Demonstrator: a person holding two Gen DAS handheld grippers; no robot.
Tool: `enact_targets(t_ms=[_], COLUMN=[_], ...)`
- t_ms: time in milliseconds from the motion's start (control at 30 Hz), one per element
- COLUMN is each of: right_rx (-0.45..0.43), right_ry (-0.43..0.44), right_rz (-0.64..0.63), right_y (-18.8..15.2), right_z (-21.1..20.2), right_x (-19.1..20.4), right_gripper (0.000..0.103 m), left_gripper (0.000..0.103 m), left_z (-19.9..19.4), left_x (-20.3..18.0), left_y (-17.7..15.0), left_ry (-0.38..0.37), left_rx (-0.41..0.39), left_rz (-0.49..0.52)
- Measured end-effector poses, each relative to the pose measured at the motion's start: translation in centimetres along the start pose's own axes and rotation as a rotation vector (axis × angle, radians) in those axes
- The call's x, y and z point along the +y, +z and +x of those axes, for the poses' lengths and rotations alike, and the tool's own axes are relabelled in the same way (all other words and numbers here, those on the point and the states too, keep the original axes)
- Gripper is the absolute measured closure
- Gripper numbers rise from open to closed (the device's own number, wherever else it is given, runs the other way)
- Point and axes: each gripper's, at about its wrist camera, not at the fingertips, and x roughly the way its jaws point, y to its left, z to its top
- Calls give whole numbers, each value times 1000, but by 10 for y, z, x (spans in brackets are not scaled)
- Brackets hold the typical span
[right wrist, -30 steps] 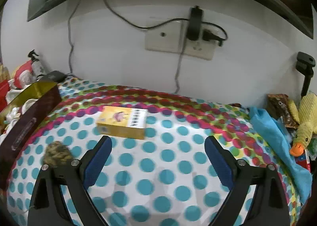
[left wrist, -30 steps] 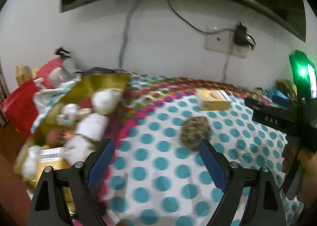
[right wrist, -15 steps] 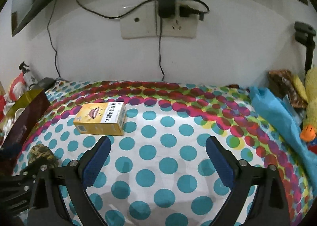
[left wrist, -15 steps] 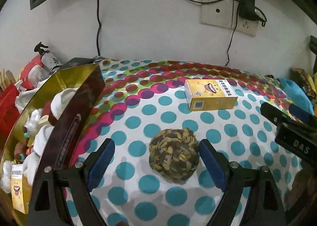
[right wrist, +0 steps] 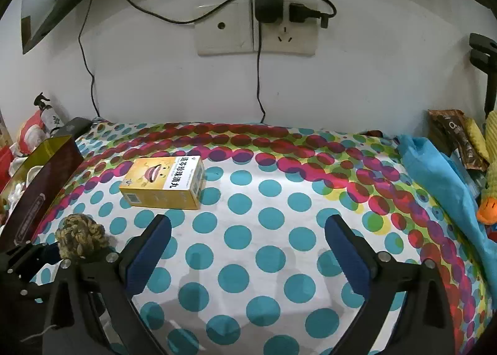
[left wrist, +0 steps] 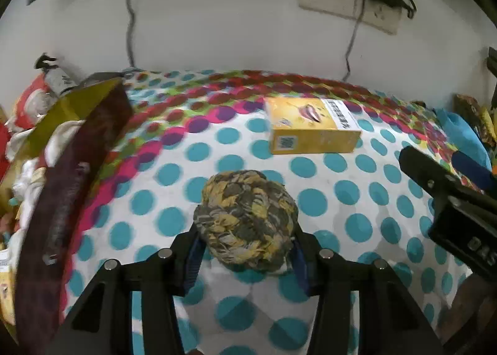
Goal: Organize objects
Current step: 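Grasp the woven brown ball with the left gripper, then grasp the yellow medicine box with the right gripper while the left gripper carries the ball to the tray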
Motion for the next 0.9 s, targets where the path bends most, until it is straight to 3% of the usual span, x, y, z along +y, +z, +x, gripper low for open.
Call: enact_targets(t_ms=[267, 500, 567, 667, 767, 833, 867, 900], right_rx=[6, 34, 54, 112, 180, 197, 198, 197], right_ry=[38, 34, -6, 19, -18, -35, -29, -33], right_rz=[-23, -82, -67, -8, 2, 5, 7, 6], right_y=[6, 31, 36, 39, 41, 43, 43, 44], right_z=[8, 38, 50, 71, 91, 100, 101, 102], right_x=[14, 67, 75, 83, 91, 92, 93, 92], right_gripper=[4, 4, 2, 2, 2, 4, 17, 18], left_gripper=[54, 54, 54, 54, 54, 54, 54, 54], left_z=[-51, -69, -69, -71, -70, -70, -70, -70], left_x=[41, 77, 83, 91, 99, 101, 101, 102], left_y=[-18, -28, -31, -35, -38, -40, -39, -38], left_ry=[63, 81, 72, 65, 35, 22, 17, 10], left_rx=[-82, -120, -118, -129, -126, -128, -128, -127], left_rz=[-7, -39, -43, -44, -68, -76, -78, -80])
